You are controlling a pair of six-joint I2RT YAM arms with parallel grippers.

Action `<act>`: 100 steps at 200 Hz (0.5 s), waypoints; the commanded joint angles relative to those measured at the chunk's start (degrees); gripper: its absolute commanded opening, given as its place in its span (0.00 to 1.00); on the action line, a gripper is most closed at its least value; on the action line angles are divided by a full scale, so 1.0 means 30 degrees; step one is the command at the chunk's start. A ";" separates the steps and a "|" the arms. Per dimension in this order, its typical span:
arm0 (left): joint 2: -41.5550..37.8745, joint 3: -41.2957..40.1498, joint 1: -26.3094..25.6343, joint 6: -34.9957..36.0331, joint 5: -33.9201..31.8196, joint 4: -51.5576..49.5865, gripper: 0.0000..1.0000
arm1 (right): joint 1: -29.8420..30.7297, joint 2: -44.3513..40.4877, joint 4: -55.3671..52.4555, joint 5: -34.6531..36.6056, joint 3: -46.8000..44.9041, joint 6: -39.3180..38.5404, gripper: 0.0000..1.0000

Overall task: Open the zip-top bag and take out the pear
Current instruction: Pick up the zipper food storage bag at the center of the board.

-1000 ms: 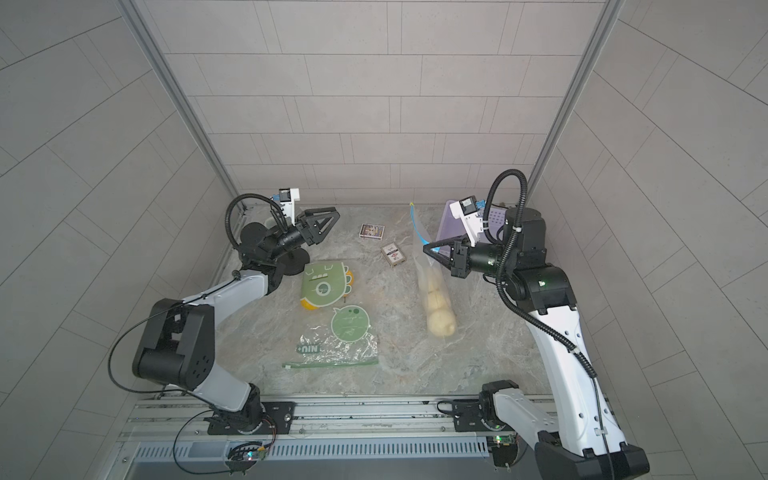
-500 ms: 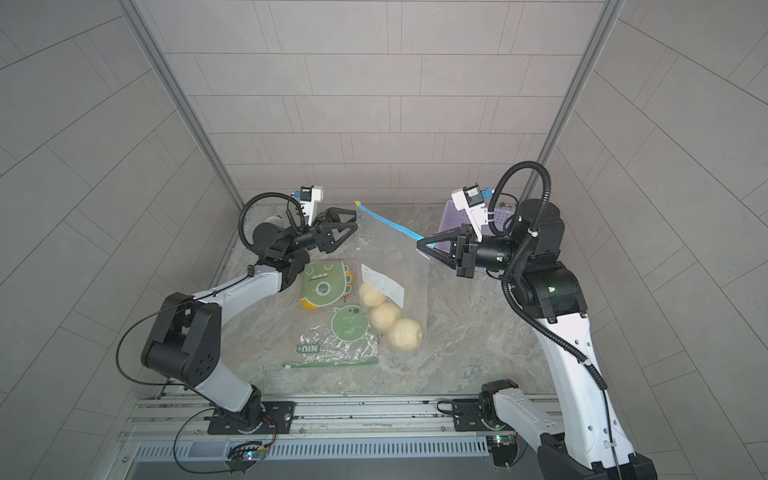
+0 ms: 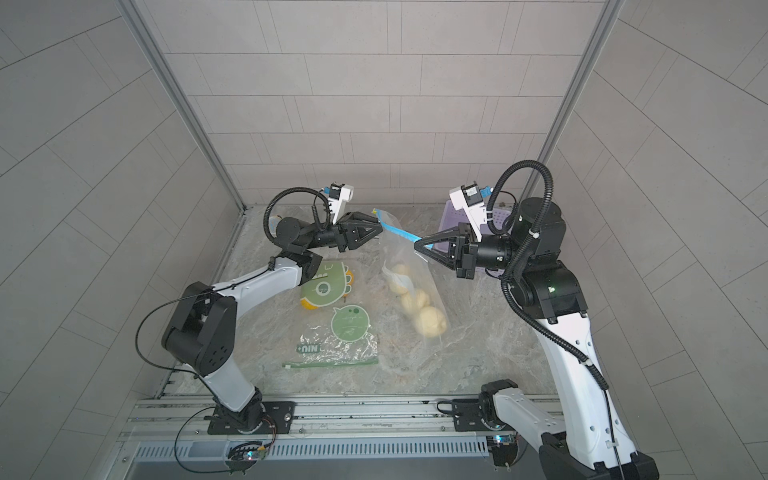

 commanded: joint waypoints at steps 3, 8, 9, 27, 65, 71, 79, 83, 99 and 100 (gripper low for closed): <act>0.0194 0.0546 -0.0433 -0.0760 0.1322 0.0987 0.28 | 0.0079 -0.0410 0.0877 -0.0342 -0.0220 -0.0165 0.00; 0.0246 0.0557 -0.0454 -0.0781 0.1422 0.0987 0.25 | 0.0084 -0.0443 0.0870 -0.0314 -0.0238 -0.0236 0.00; 0.0248 0.0549 -0.0446 -0.0778 0.1442 0.0988 0.24 | 0.0084 -0.0446 0.0874 -0.0314 -0.0239 -0.0241 0.00; 0.0330 0.0549 -0.0354 -0.0810 0.1990 0.0982 0.16 | 0.0013 -0.0450 0.0780 -0.0303 -0.0211 -0.0320 0.00; -0.0671 -0.0796 0.1541 -0.0660 0.0652 0.0986 0.00 | -0.1281 -0.1152 0.0018 0.0624 -0.0733 -0.0803 0.00; -0.0930 -0.0985 0.1862 -0.0616 0.0347 0.0984 0.00 | -0.1645 -0.1331 -0.0107 0.1126 -0.0920 -0.0875 0.00; -0.1295 -0.1352 0.2218 -0.0426 -0.0071 0.0988 0.00 | -0.2101 -0.1475 -0.0232 0.1656 -0.1176 -0.0892 0.00; -0.1485 -0.1525 0.2340 -0.0306 -0.0256 0.0982 0.00 | -0.2282 -0.1501 -0.0300 0.2080 -0.1294 -0.0872 0.00; -0.1926 -0.1912 0.2454 -0.0019 -0.0659 0.0935 0.00 | -0.2610 -0.0985 -0.1002 0.2935 -0.1396 -0.1126 0.15; -0.1922 -0.1931 0.2443 -0.0001 -0.0682 0.0947 0.00 | -0.2611 -0.0937 -0.1044 0.2952 -0.1403 -0.1170 0.18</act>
